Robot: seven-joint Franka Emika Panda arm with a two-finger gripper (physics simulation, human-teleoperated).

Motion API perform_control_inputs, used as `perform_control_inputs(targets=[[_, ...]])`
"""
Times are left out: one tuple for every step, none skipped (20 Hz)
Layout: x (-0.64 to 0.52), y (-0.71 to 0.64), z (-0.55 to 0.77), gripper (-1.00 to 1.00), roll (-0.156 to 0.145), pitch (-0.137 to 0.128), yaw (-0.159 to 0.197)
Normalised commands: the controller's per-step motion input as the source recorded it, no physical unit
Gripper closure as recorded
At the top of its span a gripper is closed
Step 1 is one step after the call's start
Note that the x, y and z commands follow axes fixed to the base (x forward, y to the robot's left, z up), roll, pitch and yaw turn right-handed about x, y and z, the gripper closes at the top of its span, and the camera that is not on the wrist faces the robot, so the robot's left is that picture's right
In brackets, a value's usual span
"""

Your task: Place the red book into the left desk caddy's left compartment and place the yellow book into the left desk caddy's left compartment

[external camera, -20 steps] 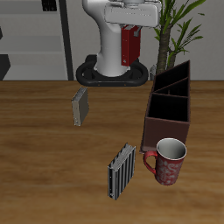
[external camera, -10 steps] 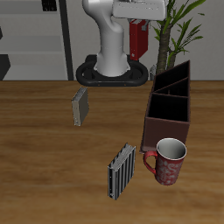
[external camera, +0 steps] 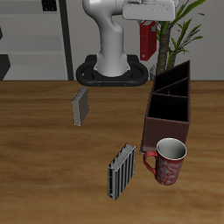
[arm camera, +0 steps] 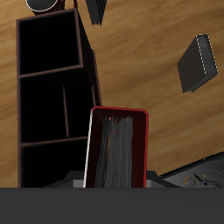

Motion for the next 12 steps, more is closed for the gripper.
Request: perform_control_inputs(targets=[[-0.01, 0.14, -0.04, 1.00, 0.007, 0.004, -0.013], [-0.04, 0.26, -0.04, 1.00, 0.007, -0.014, 0.075], [0.06, 0.20, -0.10, 1.00, 0.013, 0.030, 0.005], [-0.04, 0.43, -0.14, 1.00, 0.016, 0.019, 0.026], [-0.10, 0.42, -0.06, 1.00, -0.023, -0.091, 0.197], [0.06, 0.19, -0.10, 1.00, -0.017, -0.012, 0.035], [0.06, 0.31, -0.12, 1.00, -0.006, 0.016, -0.001], [0.11, 0.34, -0.14, 1.00, 0.088, 0.047, 0.045], [0.11, 0.19, -0.09, 1.00, -0.028, 0.020, -0.007], [0.16, 0.20, -0.12, 1.00, 0.018, 0.054, -0.049], [0.02, 0.29, -0.08, 1.00, 0.039, 0.020, 0.044], [-0.01, 0.16, -0.05, 1.00, -0.054, -0.031, 0.003]])
